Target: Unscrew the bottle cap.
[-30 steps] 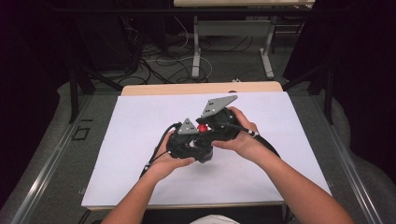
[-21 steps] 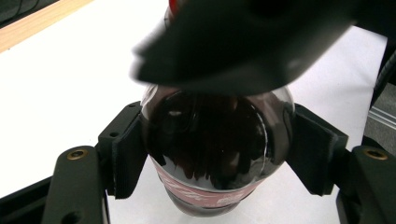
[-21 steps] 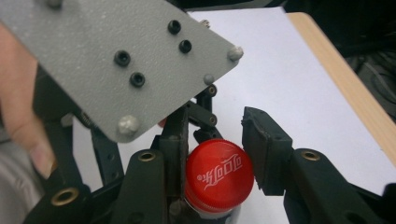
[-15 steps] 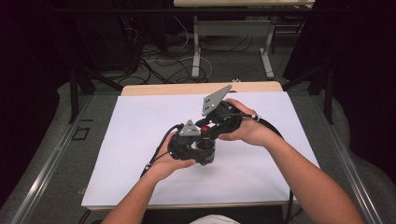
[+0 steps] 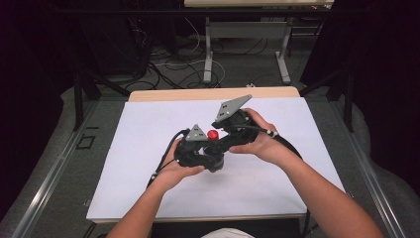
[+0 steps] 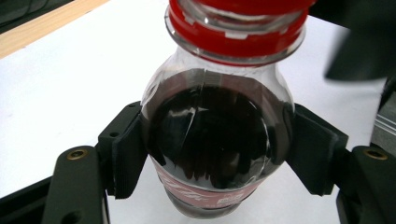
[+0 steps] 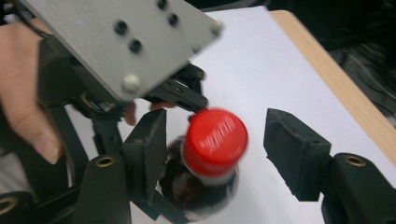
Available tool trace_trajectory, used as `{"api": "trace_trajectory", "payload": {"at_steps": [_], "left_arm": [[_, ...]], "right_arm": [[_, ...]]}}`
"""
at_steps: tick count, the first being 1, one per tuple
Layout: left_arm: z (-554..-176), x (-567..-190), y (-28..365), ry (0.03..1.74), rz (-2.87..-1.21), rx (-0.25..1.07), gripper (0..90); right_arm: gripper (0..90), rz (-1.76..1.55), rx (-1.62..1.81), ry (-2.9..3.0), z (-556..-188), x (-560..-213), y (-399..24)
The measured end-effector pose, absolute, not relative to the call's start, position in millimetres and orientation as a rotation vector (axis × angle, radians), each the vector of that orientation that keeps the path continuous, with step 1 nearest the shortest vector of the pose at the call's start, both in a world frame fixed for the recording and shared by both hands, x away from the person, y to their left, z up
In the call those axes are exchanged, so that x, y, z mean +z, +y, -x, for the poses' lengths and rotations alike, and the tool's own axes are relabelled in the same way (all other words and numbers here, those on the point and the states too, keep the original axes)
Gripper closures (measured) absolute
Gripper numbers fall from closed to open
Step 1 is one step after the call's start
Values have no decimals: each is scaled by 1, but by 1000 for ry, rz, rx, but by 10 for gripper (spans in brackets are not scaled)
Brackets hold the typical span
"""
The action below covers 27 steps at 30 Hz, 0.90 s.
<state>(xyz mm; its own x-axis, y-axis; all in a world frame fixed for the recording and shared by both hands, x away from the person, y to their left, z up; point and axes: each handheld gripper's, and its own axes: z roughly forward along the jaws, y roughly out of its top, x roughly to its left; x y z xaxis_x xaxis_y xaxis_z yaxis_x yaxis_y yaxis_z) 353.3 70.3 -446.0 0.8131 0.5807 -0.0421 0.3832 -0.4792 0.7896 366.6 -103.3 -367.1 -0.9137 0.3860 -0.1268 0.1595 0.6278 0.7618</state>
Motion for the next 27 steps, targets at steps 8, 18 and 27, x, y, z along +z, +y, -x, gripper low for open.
{"api": "trace_trajectory", "payload": {"at_steps": [8,18,27], "left_arm": [[-353,-447,71,739,-2143,281,299],[-349,-450,62,720,-2143,278,299],[-347,-450,58,669,-2169,282,299]], "right_arm": [[434,-533,1246,2489,-356,-377,-105],[513,-543,1255,2492,-357,-384,-96],[607,-447,1203,2617,-369,-378,-99]]}}
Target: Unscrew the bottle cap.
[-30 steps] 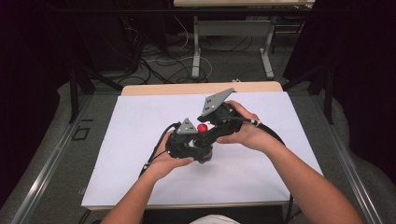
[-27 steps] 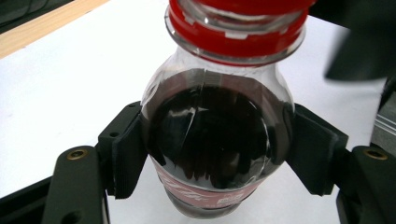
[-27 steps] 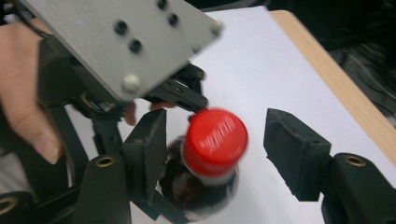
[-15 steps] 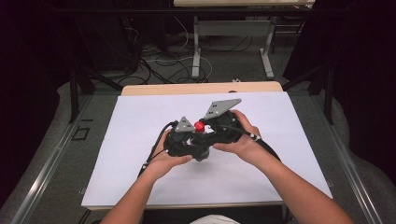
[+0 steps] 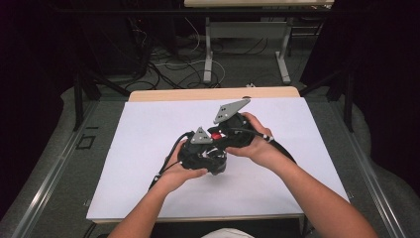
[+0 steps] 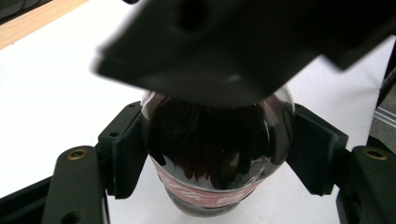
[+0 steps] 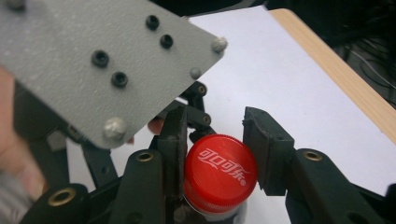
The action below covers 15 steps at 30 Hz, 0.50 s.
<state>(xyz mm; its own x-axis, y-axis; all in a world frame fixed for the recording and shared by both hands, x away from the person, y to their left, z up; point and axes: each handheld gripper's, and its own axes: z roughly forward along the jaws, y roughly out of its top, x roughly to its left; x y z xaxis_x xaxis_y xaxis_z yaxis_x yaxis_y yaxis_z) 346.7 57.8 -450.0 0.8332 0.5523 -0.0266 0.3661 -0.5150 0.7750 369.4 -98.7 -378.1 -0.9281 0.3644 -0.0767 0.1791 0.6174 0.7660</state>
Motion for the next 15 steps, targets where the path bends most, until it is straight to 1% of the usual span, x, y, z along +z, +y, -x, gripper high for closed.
{"api": "trace_trajectory", "payload": {"at_steps": [2,6,7,9,15], "left_arm": [[-346,-451,56,657,-2174,262,299],[-344,-450,54,630,-2184,238,299],[-343,-451,53,630,-2170,247,299],[-343,-450,53,621,-2194,226,299],[-340,-448,50,626,-2168,245,298]], "right_arm": [[610,-363,1188,2691,-376,-376,-103],[611,-299,1193,2761,-380,-374,-106],[612,-282,1209,2768,-381,-373,-107],[612,-239,1254,2763,-383,-370,-112],[611,-272,1249,2761,-378,-364,-117]]}}
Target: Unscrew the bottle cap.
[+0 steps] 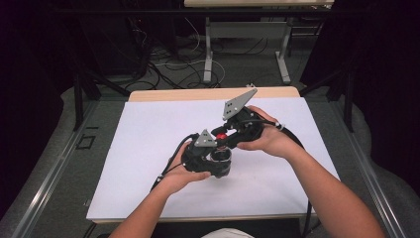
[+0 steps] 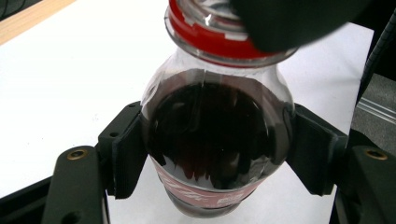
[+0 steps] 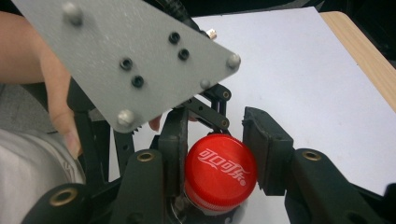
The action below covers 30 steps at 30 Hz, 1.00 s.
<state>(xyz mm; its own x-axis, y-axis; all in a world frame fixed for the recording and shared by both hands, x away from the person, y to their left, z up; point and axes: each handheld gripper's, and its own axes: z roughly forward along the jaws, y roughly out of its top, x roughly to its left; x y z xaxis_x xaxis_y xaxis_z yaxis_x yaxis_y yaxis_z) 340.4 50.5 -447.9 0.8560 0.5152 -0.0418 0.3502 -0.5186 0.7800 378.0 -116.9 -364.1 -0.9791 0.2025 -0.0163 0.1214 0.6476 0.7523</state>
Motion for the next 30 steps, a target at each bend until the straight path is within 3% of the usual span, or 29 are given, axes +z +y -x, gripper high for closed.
{"api": "trace_trajectory", "payload": {"at_steps": [17,19,30], "left_arm": [[-350,-449,64,684,-2141,274,299],[-350,-448,66,710,-2144,233,298],[-356,-444,81,758,-2094,290,298]], "right_arm": [[610,-360,1248,2698,-379,-361,-125],[610,-383,1246,2691,-379,-361,-127],[610,-456,1219,2664,-375,-361,-137]]}}
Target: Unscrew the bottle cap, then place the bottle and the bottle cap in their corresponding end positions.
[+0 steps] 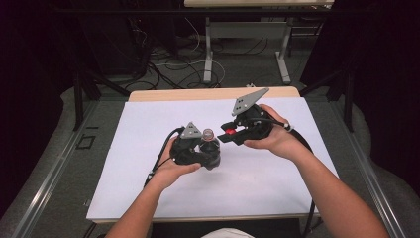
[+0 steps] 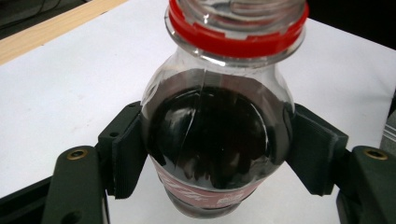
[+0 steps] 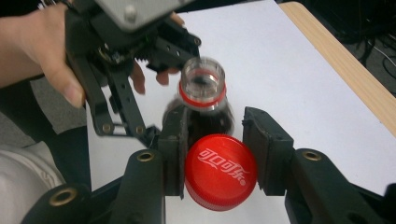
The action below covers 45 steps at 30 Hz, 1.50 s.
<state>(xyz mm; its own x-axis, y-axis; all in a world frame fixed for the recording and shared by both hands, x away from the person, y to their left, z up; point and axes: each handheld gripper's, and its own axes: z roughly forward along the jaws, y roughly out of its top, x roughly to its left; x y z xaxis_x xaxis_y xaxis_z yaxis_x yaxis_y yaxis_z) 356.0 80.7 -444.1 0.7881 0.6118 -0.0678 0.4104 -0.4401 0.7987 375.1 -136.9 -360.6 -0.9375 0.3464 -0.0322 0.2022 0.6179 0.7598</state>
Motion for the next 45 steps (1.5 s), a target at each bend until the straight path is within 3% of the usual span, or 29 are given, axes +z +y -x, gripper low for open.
{"api": "trace_trajectory", "payload": {"at_steps": [12,32,45], "left_arm": [[-362,-441,93,796,-2088,316,298],[-368,-451,91,859,-2062,368,298],[-385,-456,71,874,-2063,403,298]], "right_arm": [[610,-617,1179,2628,-366,-380,-153],[611,-990,1133,2502,-361,-452,-184],[610,-1080,1079,2456,-364,-475,-200]]}}
